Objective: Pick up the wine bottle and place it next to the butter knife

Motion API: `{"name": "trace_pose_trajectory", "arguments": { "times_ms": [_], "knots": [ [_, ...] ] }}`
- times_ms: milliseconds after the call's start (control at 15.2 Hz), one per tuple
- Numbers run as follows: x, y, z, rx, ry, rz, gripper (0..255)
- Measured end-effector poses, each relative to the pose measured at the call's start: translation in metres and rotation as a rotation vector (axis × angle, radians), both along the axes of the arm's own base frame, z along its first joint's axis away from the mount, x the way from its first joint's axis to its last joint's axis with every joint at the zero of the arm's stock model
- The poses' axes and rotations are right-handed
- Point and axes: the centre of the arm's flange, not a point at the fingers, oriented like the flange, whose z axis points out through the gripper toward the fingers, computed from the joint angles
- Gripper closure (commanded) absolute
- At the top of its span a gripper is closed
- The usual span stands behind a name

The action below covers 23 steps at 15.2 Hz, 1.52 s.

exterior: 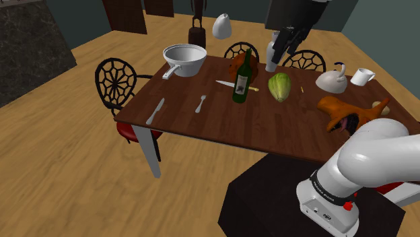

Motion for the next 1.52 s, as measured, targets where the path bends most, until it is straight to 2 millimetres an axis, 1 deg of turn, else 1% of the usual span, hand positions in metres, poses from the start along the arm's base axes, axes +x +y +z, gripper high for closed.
{"name": "trace_pose_trajectory", "arguments": {
  "times_ms": [66,198,330,528,660,792,924,990,1056,1122,1518],
  "knots": [
    [0.0,0.0,0.0,0.0,0.0,0.0,0],
    [0.014,-0.009,-0.004,0.0,0.002,0.001,0],
    [0.031,-0.023,-0.012,0.0,0.005,0.002,0],
    [0.063,-0.047,-0.022,-0.001,0.009,0.002,0],
    [0.085,-0.058,-0.03,-0.001,0.012,0.004,0],
    [0.109,-0.074,-0.039,-0.002,0.014,0.005,0],
    [0.127,-0.089,-0.049,-0.002,0.017,0.006,0],
    [0.135,-0.095,-0.05,-0.002,0.018,0.007,0],
    [0.146,-0.105,-0.052,-0.003,0.019,0.007,0],
    [0.155,-0.11,-0.058,-0.003,0.021,0.007,0],
    [0.218,-0.155,-0.079,-0.004,0.028,0.01,0]
  ]
}}
